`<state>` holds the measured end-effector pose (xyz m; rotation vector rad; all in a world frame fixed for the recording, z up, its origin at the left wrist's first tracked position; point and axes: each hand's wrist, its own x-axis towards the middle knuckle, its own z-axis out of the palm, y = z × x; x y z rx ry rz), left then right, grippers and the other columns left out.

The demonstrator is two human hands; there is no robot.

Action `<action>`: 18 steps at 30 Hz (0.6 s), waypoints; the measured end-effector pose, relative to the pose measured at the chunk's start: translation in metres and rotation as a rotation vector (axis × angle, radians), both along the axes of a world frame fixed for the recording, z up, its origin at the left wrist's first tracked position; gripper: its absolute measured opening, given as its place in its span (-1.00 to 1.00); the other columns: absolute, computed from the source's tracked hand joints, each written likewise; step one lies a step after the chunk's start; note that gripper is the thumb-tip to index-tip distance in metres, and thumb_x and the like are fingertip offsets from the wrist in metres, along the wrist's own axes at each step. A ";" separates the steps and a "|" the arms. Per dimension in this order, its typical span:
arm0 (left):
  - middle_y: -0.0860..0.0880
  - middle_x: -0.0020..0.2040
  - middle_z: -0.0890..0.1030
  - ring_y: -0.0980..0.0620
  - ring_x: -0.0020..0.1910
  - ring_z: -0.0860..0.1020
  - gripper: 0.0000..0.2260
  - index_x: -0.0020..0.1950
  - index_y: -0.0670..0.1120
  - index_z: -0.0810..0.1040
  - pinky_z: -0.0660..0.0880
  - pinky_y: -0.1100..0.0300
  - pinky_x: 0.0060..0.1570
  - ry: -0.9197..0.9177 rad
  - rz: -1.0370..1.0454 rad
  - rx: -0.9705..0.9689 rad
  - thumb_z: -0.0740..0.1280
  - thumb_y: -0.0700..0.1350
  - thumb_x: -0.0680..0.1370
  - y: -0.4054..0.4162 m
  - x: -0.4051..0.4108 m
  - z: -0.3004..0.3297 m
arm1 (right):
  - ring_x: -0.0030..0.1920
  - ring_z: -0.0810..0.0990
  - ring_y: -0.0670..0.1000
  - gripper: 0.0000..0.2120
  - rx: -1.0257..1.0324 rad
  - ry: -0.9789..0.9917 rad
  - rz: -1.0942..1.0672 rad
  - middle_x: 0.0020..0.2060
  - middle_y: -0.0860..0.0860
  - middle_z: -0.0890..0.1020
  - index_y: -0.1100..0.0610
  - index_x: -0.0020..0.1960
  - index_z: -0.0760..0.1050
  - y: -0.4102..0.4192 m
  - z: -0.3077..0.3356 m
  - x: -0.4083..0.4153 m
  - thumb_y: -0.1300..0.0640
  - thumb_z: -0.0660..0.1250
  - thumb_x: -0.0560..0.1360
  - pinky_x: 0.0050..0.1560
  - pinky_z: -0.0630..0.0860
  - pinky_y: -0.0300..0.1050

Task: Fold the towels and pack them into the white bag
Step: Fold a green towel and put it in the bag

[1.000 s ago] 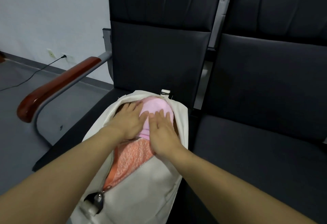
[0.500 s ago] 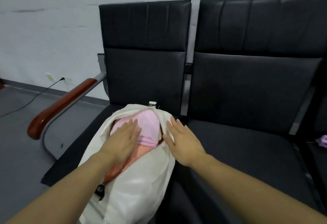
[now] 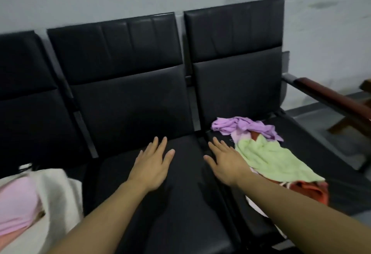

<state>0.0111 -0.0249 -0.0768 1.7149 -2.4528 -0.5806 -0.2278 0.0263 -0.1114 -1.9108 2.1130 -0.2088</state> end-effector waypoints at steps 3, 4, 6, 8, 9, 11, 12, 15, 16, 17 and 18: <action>0.04 0.67 -0.15 0.03 0.65 -0.07 -0.43 0.67 0.13 -0.13 -0.11 0.03 0.60 0.001 -0.098 0.043 -0.12 0.26 0.69 0.000 -0.078 -0.013 | 0.62 0.00 0.05 -0.40 0.000 -0.086 -0.161 0.64 0.02 -0.02 0.07 0.64 0.07 0.013 -0.024 -0.059 -0.19 0.00 0.68 0.57 0.07 -0.03; 0.05 0.67 -0.16 0.03 0.65 -0.06 -0.43 0.67 0.14 -0.13 -0.09 0.04 0.59 -0.003 -0.126 0.061 -0.12 0.26 0.68 -0.001 -0.101 -0.019 | 0.62 0.02 0.07 -0.40 0.005 -0.126 -0.217 0.64 0.02 -0.02 0.07 0.63 0.08 0.013 -0.032 -0.075 -0.18 0.01 0.69 0.56 0.10 -0.04; 0.07 0.67 -0.16 0.03 0.65 -0.04 -0.42 0.66 0.15 -0.13 -0.02 0.02 0.59 -0.012 -0.171 0.104 -0.10 0.28 0.68 0.000 -0.140 -0.036 | 0.62 0.04 0.10 -0.42 0.031 -0.249 -0.337 0.64 0.05 -0.01 0.08 0.63 0.11 0.015 -0.047 -0.101 -0.15 0.03 0.69 0.56 0.12 -0.03; 0.08 0.67 -0.15 0.03 0.65 -0.01 -0.41 0.66 0.16 -0.13 0.05 -0.02 0.59 -0.022 -0.200 0.140 -0.09 0.30 0.68 0.000 -0.174 -0.058 | 0.61 0.03 0.15 -0.43 0.067 -0.298 -0.420 0.64 0.10 -0.04 0.09 0.62 0.10 0.020 -0.065 -0.124 -0.11 0.06 0.69 0.56 0.12 0.01; 0.08 0.67 -0.13 0.02 0.64 0.01 -0.42 0.66 0.16 -0.12 0.07 -0.04 0.59 -0.027 -0.211 0.156 -0.09 0.29 0.68 -0.002 -0.189 -0.070 | 0.62 0.00 0.18 -0.43 0.082 -0.261 -0.433 0.63 0.13 -0.07 0.08 0.63 0.08 0.025 -0.074 -0.135 -0.09 0.07 0.69 0.57 0.10 0.02; 0.09 0.67 -0.04 0.02 0.63 0.08 -0.43 0.67 0.15 -0.04 0.13 -0.03 0.57 -0.031 -0.242 0.172 -0.06 0.27 0.69 -0.005 -0.216 -0.094 | 0.62 -0.06 0.18 -0.44 0.107 -0.134 -0.410 0.63 0.14 -0.10 0.06 0.63 0.06 0.038 -0.099 -0.153 -0.07 0.06 0.69 0.59 0.03 0.04; 0.08 0.66 0.06 0.01 0.61 0.16 -0.45 0.67 0.13 0.03 0.19 0.00 0.55 -0.021 -0.251 0.173 -0.04 0.25 0.69 -0.008 -0.227 -0.107 | 0.62 -0.05 0.18 -0.46 0.117 -0.099 -0.400 0.63 0.13 -0.07 0.05 0.61 0.10 0.042 -0.111 -0.160 -0.07 0.05 0.68 0.60 0.02 0.05; 0.04 0.46 0.41 0.01 0.38 0.43 -0.56 0.54 0.03 0.34 0.42 0.01 0.34 -0.012 -0.247 0.164 0.08 0.16 0.70 -0.015 -0.252 -0.141 | 0.53 0.20 0.15 -0.59 0.173 -0.119 -0.403 0.54 0.11 0.24 0.03 0.41 0.39 0.042 -0.135 -0.177 -0.13 0.12 0.65 0.51 0.23 0.03; 0.02 0.39 0.46 0.00 0.32 0.47 -0.60 0.48 -0.01 0.40 0.46 0.00 0.29 -0.013 -0.249 0.154 0.12 0.11 0.70 -0.017 -0.259 -0.149 | 0.48 0.26 0.13 -0.61 0.182 -0.140 -0.400 0.49 0.08 0.30 0.02 0.37 0.44 0.038 -0.136 -0.182 -0.13 0.18 0.63 0.46 0.30 0.02; 0.01 0.36 0.48 0.00 0.29 0.48 -0.63 0.45 -0.04 0.43 0.46 0.00 0.27 -0.008 -0.264 0.145 0.15 0.08 0.70 -0.020 -0.265 -0.157 | 0.44 0.29 0.11 -0.61 0.179 -0.160 -0.397 0.45 0.05 0.34 0.00 0.37 0.47 0.034 -0.138 -0.188 -0.13 0.24 0.61 0.42 0.35 0.01; 0.01 0.35 0.48 -0.01 0.29 0.47 -0.65 0.44 -0.05 0.45 0.44 0.01 0.28 0.003 -0.289 0.135 0.17 0.05 0.70 -0.023 -0.272 -0.163 | 0.40 0.31 0.10 -0.60 0.166 -0.180 -0.400 0.41 0.03 0.37 -0.02 0.37 0.48 0.031 -0.139 -0.193 -0.13 0.30 0.58 0.39 0.37 -0.01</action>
